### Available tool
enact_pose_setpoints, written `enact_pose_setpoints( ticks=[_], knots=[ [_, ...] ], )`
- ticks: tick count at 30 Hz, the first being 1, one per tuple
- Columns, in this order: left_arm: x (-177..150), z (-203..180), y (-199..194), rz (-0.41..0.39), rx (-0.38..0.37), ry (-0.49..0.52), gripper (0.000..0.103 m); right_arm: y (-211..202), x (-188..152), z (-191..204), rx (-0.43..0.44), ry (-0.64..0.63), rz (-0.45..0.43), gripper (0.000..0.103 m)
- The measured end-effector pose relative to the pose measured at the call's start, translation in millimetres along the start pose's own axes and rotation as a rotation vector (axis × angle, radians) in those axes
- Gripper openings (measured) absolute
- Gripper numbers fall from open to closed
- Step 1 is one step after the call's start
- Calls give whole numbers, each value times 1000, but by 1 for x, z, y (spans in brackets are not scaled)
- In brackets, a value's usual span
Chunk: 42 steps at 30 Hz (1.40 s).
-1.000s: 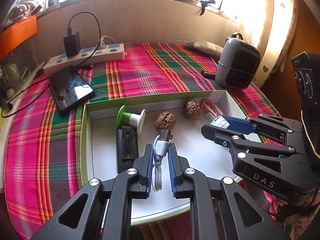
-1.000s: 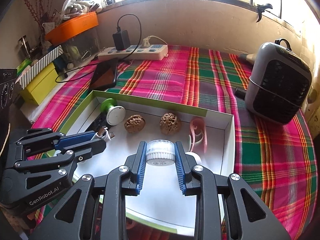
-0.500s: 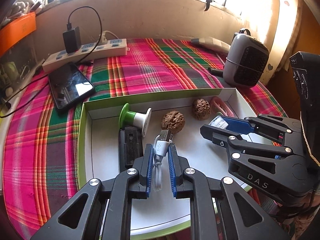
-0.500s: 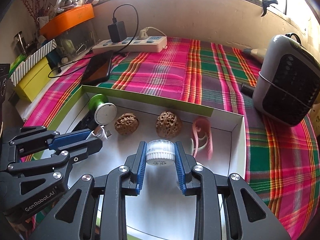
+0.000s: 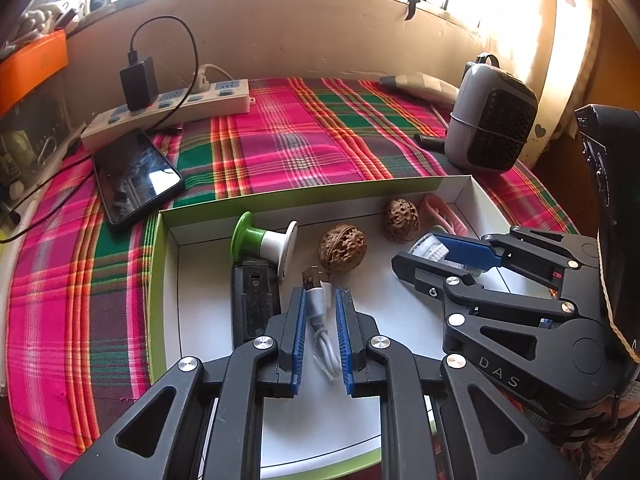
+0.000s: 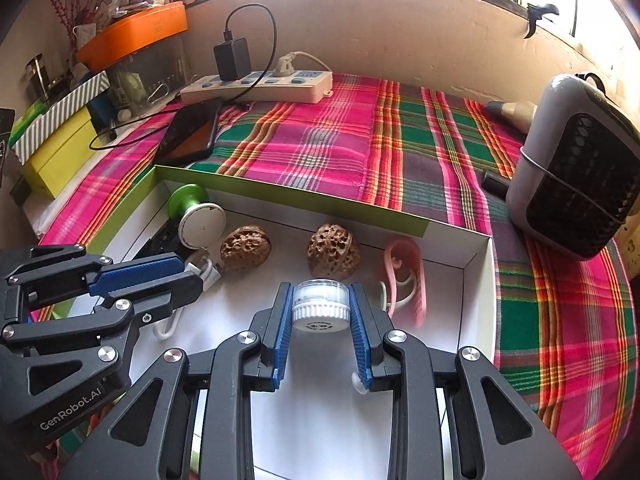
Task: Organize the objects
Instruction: 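Lift and carry the jar and cable over the white box with both tools, then open both tools to drop the jar and cable into the box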
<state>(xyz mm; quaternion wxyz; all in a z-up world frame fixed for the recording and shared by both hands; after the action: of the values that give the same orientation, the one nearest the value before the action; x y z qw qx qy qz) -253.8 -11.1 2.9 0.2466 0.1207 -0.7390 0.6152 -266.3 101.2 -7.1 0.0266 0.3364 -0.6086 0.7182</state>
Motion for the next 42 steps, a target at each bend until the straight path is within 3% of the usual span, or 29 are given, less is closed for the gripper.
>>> enact_pose_setpoints(
  ticks=[19, 23, 42],
  knots=[
    [-3, 2, 2, 17, -1, -11, 14, 0, -2, 0, -10, 4, -8, 29],
    [-4, 0, -1, 15, 3, -12, 15, -2, -3, 0, -4, 7, -9, 38],
    [-12, -7, -20, -14, 22, -1, 16, -16, -9, 0, -5, 32, -30, 39]
  ],
)
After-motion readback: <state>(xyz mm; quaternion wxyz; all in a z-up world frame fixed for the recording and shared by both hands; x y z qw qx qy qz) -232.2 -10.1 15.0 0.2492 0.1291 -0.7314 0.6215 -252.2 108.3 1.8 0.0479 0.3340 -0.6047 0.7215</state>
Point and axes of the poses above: each gripper's, at about its wrist camera, not at the fingertips, and y roughly the way its jaws point, z to its left, x to its top, the point moved 2 cm from there along y, roughly the way its jaws point, and after that the axes turned 7 degrees about z, right-handed, at the moved point
